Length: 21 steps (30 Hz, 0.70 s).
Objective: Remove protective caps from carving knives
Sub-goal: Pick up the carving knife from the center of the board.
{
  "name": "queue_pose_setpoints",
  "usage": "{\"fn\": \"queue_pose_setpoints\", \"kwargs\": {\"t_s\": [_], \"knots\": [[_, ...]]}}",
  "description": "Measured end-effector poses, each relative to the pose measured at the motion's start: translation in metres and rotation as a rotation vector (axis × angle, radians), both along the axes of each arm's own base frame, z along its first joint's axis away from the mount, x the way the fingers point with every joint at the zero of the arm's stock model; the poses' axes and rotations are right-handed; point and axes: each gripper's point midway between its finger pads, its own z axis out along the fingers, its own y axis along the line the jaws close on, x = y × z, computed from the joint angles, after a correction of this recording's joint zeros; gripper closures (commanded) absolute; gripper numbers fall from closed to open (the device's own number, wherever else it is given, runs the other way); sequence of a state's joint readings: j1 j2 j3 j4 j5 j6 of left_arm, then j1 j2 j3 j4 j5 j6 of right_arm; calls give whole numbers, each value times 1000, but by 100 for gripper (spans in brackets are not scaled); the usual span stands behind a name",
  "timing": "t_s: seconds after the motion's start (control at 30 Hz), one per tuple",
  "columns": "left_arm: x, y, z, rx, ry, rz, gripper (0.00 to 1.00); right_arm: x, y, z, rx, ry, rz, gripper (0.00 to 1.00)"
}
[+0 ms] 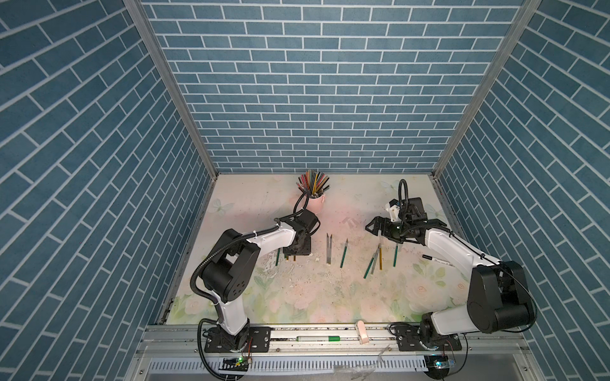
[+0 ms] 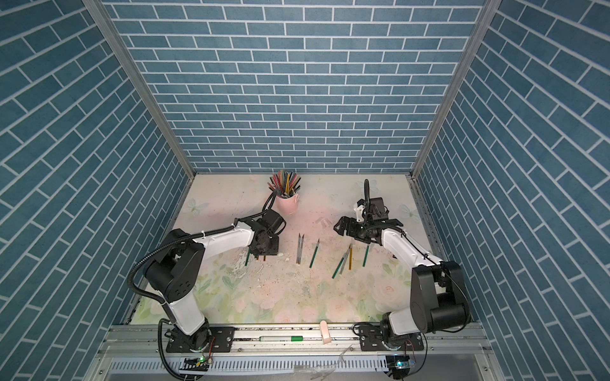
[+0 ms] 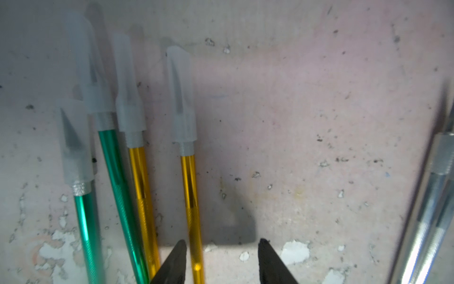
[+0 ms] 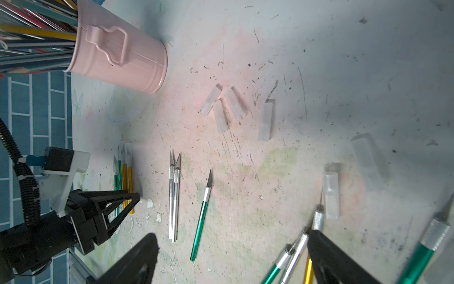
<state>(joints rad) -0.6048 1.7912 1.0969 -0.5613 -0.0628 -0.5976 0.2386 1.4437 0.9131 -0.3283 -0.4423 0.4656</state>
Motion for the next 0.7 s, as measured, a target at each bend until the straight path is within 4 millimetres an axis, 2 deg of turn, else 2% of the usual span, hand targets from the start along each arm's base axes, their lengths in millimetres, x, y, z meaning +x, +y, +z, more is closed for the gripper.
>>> {"fn": "queue_pose_setpoints", "kwargs": {"t_s": [0.7], "knots": [[5, -6, 0, -49, -9, 0, 59, 0, -1, 1, 14, 3, -1, 4]]}}
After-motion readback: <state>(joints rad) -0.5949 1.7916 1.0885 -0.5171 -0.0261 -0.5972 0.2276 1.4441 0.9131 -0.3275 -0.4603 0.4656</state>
